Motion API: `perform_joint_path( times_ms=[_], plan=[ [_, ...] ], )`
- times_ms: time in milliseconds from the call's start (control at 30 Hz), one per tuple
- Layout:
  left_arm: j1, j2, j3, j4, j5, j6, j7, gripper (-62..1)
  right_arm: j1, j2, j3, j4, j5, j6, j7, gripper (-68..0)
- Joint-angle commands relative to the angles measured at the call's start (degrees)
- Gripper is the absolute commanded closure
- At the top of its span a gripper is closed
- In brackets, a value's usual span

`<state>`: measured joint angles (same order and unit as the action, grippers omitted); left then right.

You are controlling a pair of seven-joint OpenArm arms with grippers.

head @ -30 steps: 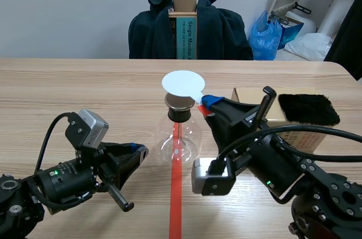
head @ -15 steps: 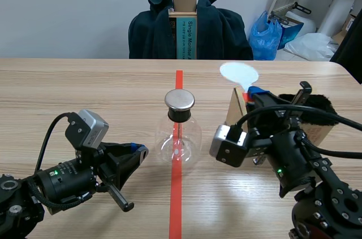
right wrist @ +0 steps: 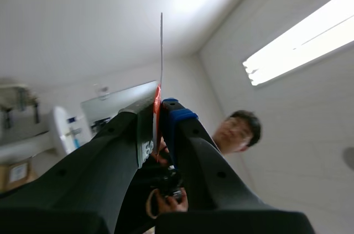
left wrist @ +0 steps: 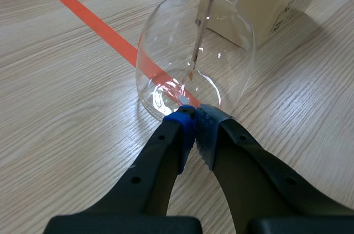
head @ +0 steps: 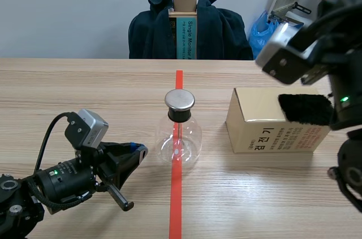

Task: Do the electroscope experiment.
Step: 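Move the plate toward and away from the electroscope, then rub the plate on the fur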

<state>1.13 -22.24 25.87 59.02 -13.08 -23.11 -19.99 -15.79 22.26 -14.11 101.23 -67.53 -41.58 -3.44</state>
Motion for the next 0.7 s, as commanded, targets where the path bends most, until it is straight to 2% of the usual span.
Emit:
perform_joint_path(
  times_ms=[0, 167, 267, 367, 467, 533, 600, 667],
  plan=[
    [0.0, 0.1, 0.0, 1.5, -0.6, -0.1, -0.8, -3.1, -1.4, 0.4, 1.1, 2.9, 0.0, -3.3, 0.3, -0.7],
    [0.0, -0.3, 0.0, 1.5, -0.6, -0.2, -0.8, -3.1, -5.4, 0.4, 5.0, 11.9, 0.0, -3.3, 0.3, -0.7],
    [0.2, -2.0, 0.0, 2.4, -0.6, -0.2, -1.3, -3.1, -7.2, 0.4, 7.0, 16.2, 0.3, -3.3, 0.3, -0.7],
    [2.1, -5.7, -0.2, 6.4, -0.6, -0.6, -2.0, -3.2, -8.4, 0.4, 8.9, 19.7, 0.8, -3.3, 0.3, -0.7],
    [6.9, -11.0, -2.0, 14.3, -0.5, -0.8, -3.0, -3.9, -8.6, 0.4, 10.3, 22.2, 2.1, -3.3, 0.3, -0.7],
    [11.0, -14.7, -4.0, 20.1, 0.0, -0.8, -3.0, -13.7, -8.6, 0.4, 11.4, 23.2, 3.1, -3.3, 0.3, -0.7],
    [15.4, -17.9, -6.0, 25.2, 0.4, -0.8, -3.4, -30.3, -8.7, 0.4, 12.5, 23.7, 3.7, -3.3, 0.3, -0.7],
    [19.8, -20.6, -8.0, 29.4, 0.9, -0.8, -4.6, -50.0, -8.7, 0.4, 13.4, 23.8, 3.7, -3.3, 0.3, -0.7]
  ],
)
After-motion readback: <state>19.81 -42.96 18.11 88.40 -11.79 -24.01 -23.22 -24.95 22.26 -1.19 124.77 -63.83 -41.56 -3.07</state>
